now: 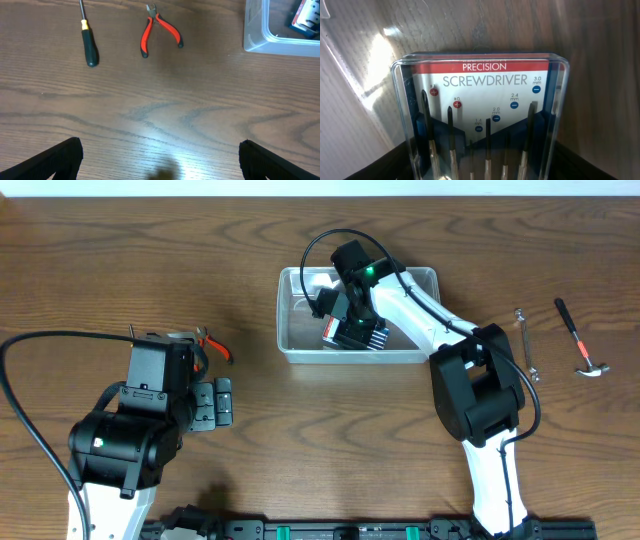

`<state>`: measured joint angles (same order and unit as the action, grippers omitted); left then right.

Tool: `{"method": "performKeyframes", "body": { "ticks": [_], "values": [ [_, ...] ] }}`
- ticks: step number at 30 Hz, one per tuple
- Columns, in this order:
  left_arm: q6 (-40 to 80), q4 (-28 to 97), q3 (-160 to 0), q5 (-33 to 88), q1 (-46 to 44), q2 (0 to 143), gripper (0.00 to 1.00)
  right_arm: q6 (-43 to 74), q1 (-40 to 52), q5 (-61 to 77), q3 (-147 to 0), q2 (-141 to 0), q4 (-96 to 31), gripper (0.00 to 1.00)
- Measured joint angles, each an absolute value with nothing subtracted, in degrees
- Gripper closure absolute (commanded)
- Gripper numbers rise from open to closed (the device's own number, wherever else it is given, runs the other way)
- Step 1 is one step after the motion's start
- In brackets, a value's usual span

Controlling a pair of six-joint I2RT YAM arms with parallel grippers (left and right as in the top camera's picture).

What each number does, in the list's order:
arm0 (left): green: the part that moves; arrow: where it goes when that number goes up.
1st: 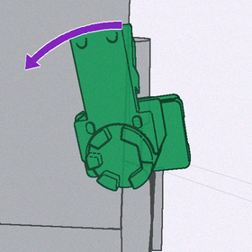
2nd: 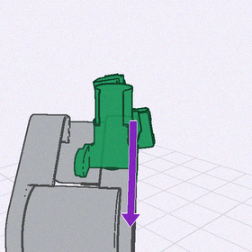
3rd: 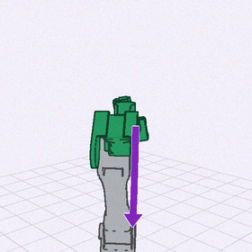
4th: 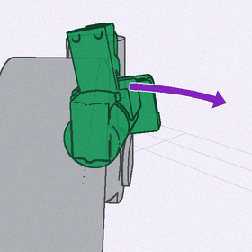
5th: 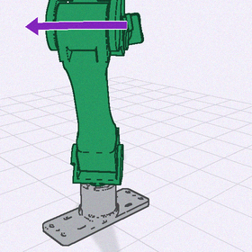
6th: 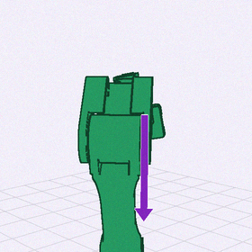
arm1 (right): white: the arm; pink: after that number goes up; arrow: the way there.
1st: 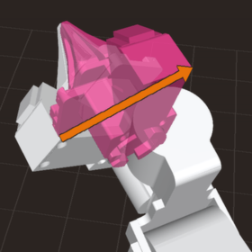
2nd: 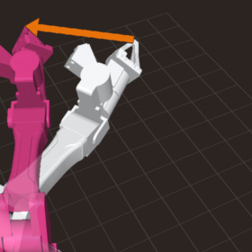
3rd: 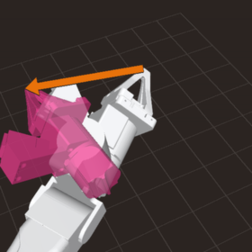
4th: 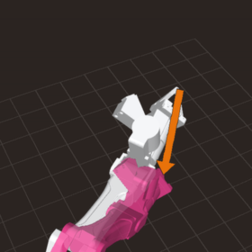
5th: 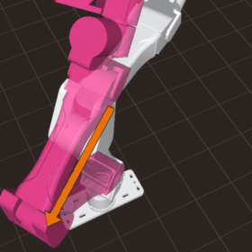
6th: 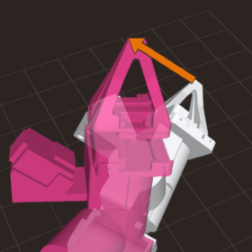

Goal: Pack container
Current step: 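Carry the screwdriver set into the container and release it, then move the right gripper to the silver wrench and grasp it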

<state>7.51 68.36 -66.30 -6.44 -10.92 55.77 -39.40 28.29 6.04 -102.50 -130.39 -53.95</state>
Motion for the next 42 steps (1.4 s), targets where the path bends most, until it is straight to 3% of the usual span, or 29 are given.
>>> {"method": "performKeyframes", "body": {
  "ticks": [1,4,6,7,8,18,24,28,34,42],
  "values": [
    [7.51,68.36,-66.3,-6.44,-10.92,55.77,0.02,-39.38,28.29,6.07,-102.5,-130.39,-54.0,0.79],
    [7.51,68.36,-66.3,-6.44,-10.92,55.77,0.02,-39.18,28.29,6.04,-102.5,-130.39,-54.04,0.42],
    [7.51,68.36,-66.3,-6.44,-10.92,55.77,0.02,-39.13,28.29,6.04,-102.5,-130.39,-54.15,0.39],
    [7.51,68.36,-66.3,-6.44,-10.92,55.77,0.02,-39.13,28.29,6.04,-102.5,-130.39,-54.19,0.07],
    [7.51,68.36,-66.3,-6.44,-10.92,55.77,0.02,-38.85,28.29,5.98,-102.5,-130.39,-54.22,0.01],
    [7.51,68.38,-66.3,-6.44,-10.92,55.77,0.02,-33.47,27.97,5.04,-111.66,-128.92,-59.0,0.01],
    [7.51,68.4,-66.3,-6.44,-10.92,55.77,0.02,-22.63,24.21,-1.69,-121.62,-117.78,-65.41,0.01],
    [7.51,68.38,-66.3,-6.44,-10.92,55.77,0.02,-11.0,15.16,-8.1,-124.25,-107.85,-73.1,0.01],
    [7.51,68.38,-66.3,-6.44,-10.92,55.77,0.02,-4.51,-3.16,-11.2,-123.61,-104.92,-83.26,0.01],
    [7.51,68.38,-66.3,-6.44,-10.92,55.77,0.02,-7.44,-13.43,-10.74,-109.03,-112.25,-76.12,0.01]
  ]
}}
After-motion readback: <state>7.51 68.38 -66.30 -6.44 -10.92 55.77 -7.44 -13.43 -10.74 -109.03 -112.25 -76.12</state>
